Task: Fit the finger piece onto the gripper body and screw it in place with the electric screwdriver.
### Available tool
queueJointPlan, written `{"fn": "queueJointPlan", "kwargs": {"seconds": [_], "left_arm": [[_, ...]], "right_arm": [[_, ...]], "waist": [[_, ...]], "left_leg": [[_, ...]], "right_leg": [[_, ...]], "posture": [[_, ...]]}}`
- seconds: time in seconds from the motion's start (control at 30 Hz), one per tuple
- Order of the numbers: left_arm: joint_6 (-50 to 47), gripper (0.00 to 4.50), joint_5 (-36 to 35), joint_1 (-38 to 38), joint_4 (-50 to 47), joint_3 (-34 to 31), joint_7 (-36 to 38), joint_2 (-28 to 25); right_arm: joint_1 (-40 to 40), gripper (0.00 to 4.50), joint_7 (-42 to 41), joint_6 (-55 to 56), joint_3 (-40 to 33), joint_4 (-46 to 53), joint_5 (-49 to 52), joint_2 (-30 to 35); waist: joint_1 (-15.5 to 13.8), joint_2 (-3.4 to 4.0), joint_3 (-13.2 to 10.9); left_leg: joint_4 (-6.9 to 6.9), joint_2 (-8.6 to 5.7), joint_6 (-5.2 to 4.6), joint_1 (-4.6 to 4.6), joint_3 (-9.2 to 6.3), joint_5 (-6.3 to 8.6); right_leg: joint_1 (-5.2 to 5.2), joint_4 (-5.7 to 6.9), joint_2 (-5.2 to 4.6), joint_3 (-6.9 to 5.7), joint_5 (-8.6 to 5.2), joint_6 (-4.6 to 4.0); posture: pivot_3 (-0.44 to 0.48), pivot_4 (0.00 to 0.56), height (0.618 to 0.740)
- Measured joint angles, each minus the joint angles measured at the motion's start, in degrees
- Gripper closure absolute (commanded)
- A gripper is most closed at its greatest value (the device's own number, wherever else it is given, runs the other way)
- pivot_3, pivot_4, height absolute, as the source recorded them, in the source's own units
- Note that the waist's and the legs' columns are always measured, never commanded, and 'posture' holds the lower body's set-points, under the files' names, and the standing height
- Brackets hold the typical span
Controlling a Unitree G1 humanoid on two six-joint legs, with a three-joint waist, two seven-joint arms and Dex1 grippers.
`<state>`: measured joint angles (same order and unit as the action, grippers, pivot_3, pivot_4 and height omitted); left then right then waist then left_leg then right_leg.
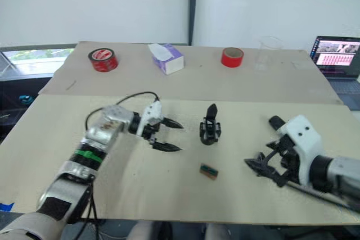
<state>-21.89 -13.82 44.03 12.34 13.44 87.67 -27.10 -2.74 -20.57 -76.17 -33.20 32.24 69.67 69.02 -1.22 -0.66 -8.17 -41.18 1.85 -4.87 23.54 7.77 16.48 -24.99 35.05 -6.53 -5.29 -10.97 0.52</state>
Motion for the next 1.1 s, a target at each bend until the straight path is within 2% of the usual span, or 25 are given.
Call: {"fn": "queueJointPlan", "kwargs": {"seconds": [0.1, 0.2, 0.33, 0.5, 0.63, 0.73, 0.97, 1.03, 1.1], "left_arm": [[-7.19, 0.02, -7.25, 0.90, -10.38, -1.92, 2.89, -2.89], [-10.81, 0.02, -11.18, 2.01, -16.32, -3.20, 1.35, -3.68], [-14.58, 0.02, -15.35, 3.87, -21.01, -5.46, -1.86, -4.75], [-15.22, 0.02, -15.79, 3.47, -23.31, -5.48, -5.79, -4.77], [-15.50, 0.02, -16.19, 3.10, -24.15, -5.48, -8.16, -4.70], [-15.44, 0.00, -16.77, 2.90, -24.23, -5.47, -9.12, -4.75], [-16.80, 0.00, -17.31, 2.87, -23.82, -5.13, -11.59, -4.77], [-18.86, 0.00, -17.92, 2.91, -23.27, -5.14, -13.23, -4.43], [-21.74, 0.00, -18.34, 2.95, -21.56, -5.95, -17.02, -2.69]], "right_arm": [[8.17, 0.00, 4.15, -8.15, 6.10, -8.18, 0.75, 2.06], [16.68, 0.00, 6.86, -14.22, 14.57, -15.57, 0.91, 1.90], [23.72, 0.00, 9.13, -15.73, 25.80, -24.29, 1.12, 1.90], [31.33, 0.00, 11.06, -15.95, 35.32, -31.80, 1.74, -0.23], [33.42, 0.00, 13.14, -15.95, 39.98, -35.01, 4.85, -2.50], [33.76, 0.85, 15.92, -15.95, 40.65, -36.51, 6.87, -3.11], [31.23, 3.30, 17.77, -15.94, 38.84, -34.41, 7.11, -3.80], [28.60, 3.43, 13.03, -13.77, 39.14, -28.49, 3.78, -1.65], [24.52, 3.43, 2.74, -5.70, 40.95, -20.17, -3.26, 4.17]], "waist": [[-0.15, 0.01, 0.01], [0.25, 0.00, 0.00], [0.56, 0.01, 0.01], [0.63, 0.01, 0.00], [0.52, 0.01, 0.00], [0.48, 0.01, 0.00], [0.54, 0.01, 0.00], [0.40, 0.08, 0.01], [0.21, 0.15, -0.01]], "left_leg": [[-0.04, -0.04, 0.28, 0.01, 0.03, -0.17], [-0.05, -0.08, 0.25, 0.01, 0.08, -0.16], [0.01, -0.10, 0.31, -0.04, 0.12, -0.19], [0.09, -0.10, 0.48, -0.08, 0.19, -0.30], [0.10, -0.10, 0.52, -0.08, 0.20, -0.33], [0.10, -0.10, 0.52, -0.08, 0.20, -0.33], [0.16, -0.05, 0.58, -0.13, 0.20, -0.36], [0.18, -0.06, 0.59, -0.10, 0.18, -0.37], [0.17, -0.09, 0.58, -0.08, 0.17, -0.36]], "right_leg": [[0.03, -0.03, -0.01, 0.07, -0.03, 0.03], [0.03, -0.02, 0.02, 0.14, 0.05, 0.18], [0.01, 0.01, 0.06, 0.19, 0.04, 0.27], [0.00, 0.03, 0.13, 0.20, 0.04, 0.29], [0.00, 0.03, 0.12, 0.18, 0.04, 0.29], [0.02, 0.02, 0.11, 0.16, 0.05, 0.30], [0.02, 0.03, 0.16, 0.17, 0.05, 0.32], [-0.01, 0.04, 0.14, 0.17, 0.02, 0.37], [-0.02, 0.04, 0.11, 0.18, -0.15, 0.66]], "posture": [[0.000, 0.150, 0.740], [0.000, 0.150, 0.740], [0.000, 0.150, 0.740], [0.000, 0.150, 0.740], [0.000, 0.150, 0.740], [0.000, 0.150, 0.740], [0.000, 0.150, 0.740], [0.000, 0.150, 0.740], [0.000, 0.150, 0.740]]}}
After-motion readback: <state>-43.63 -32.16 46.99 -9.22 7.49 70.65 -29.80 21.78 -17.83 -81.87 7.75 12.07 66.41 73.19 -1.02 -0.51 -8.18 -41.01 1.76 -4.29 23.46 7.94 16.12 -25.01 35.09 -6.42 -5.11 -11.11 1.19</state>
